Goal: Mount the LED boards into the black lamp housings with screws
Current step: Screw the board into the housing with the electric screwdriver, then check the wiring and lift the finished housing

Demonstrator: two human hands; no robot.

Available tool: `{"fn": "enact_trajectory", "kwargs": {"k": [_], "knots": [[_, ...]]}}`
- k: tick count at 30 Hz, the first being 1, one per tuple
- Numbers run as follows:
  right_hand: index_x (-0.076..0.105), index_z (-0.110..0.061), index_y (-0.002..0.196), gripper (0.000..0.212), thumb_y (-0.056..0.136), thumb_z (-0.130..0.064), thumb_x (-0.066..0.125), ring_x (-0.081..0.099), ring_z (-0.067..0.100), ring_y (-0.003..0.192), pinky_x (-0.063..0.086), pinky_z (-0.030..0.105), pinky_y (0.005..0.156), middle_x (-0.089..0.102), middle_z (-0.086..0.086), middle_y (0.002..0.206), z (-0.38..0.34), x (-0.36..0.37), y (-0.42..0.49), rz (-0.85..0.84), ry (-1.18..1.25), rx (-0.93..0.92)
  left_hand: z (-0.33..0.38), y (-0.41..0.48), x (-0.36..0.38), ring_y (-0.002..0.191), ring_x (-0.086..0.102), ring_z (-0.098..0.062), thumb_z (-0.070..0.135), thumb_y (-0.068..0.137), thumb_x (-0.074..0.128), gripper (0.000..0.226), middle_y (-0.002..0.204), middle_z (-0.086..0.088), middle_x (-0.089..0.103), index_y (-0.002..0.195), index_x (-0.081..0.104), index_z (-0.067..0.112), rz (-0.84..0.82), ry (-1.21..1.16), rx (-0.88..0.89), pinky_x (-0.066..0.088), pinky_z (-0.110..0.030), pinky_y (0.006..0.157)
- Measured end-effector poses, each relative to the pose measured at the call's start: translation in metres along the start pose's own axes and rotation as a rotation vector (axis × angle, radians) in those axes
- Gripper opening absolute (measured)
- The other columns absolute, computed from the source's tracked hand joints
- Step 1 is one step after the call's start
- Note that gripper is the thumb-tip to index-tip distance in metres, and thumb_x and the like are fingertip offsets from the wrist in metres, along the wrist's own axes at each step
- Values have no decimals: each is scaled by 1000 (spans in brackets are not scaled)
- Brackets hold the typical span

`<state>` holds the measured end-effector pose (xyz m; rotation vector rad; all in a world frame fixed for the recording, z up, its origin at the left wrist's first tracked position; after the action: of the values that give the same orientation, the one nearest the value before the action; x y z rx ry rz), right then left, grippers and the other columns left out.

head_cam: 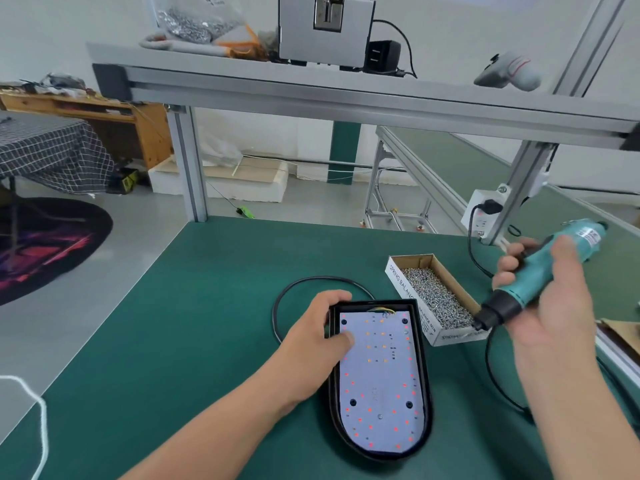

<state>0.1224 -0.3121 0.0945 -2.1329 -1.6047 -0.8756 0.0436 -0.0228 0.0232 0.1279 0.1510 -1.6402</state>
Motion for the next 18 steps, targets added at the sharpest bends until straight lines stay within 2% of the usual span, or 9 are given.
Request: {"fn": "enact_trajectory", "kwargs": {"k": [2, 6, 8, 10, 13, 15, 16, 18], "knots": [[57, -12, 105, 31, 105, -43, 60, 59, 14, 70, 50, 21, 54, 64, 4, 92, -8, -10, 8, 41, -47, 37, 0, 0, 1, 94, 68, -1, 16, 103, 57, 48, 114, 22, 71, 129, 54, 56, 22, -4, -1, 51, -7, 76], [57, -11, 111, 23, 106, -33, 57, 63, 17, 67, 54, 24, 49, 68, 5, 91, -18, -43, 21, 121, -291, 133, -2, 2, 2, 83, 59, 1, 12, 105, 53, 49, 105, 15, 71, 125, 58, 55, 48, -6, 14, 47, -4, 75], [59, -10, 116, 19, 107, -26, 57, 68, 18, 62, 56, 27, 46, 69, 8, 94, -22, -60, 24, 102, -492, 120, -2, 3, 2, 87, 58, 8, 9, 106, 51, 53, 107, 29, 70, 129, 59, 55, 49, 8, 20, 43, 0, 76], [62, -10, 112, 12, 106, -21, 62, 71, 17, 58, 57, 31, 44, 68, 11, 98, -26, -73, 24, 48, -719, 81, -2, 3, 1, 85, 55, 13, 9, 107, 47, 58, 107, 39, 67, 132, 56, 61, 49, 11, 10, 41, 4, 73], [64, -19, 112, 9, 104, -21, 67, 73, 21, 66, 60, 39, 52, 67, 16, 102, -28, -84, 25, -43, -1053, 76, -4, 5, 0, 88, 49, -7, 11, 107, 41, 64, 100, 22, 57, 140, 48, 66, 68, 3, -11, 39, 1, 63], [62, -25, 121, 20, 102, -23, 69, 72, 28, 73, 60, 42, 55, 69, 14, 102, -22, -85, 25, -103, -1212, 82, -5, 4, -1, 89, 50, -10, 12, 106, 42, 64, 101, 18, 57, 144, 47, 63, 82, 3, -24, 40, 1, 61], [60, -27, 125, 26, 102, -23, 69, 73, 28, 75, 60, 40, 53, 70, 12, 100, -19, -84, 24, -127, -1284, 77, -4, 4, -1, 85, 51, -6, 13, 105, 43, 64, 98, 21, 58, 144, 46, 64, 85, 7, -26, 40, 1, 61], [57, -33, 124, 28, 100, -25, 69, 73, 26, 73, 59, 38, 52, 71, 8, 91, -14, -82, 22, -166, -1442, 54, -3, 3, 0, 73, 50, 11, 18, 107, 47, 61, 93, 30, 53, 145, 42, 65, 85, 9, -21, 39, 4, 63]]}}
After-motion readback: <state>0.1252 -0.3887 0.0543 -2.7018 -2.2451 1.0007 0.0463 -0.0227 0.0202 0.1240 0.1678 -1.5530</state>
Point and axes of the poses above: each hand's wrist, its own y-axis towards the middle knuckle, its own x-axis out of the palm, z = x × y, the point moved 1 cm from there along y, towards the middle knuckle
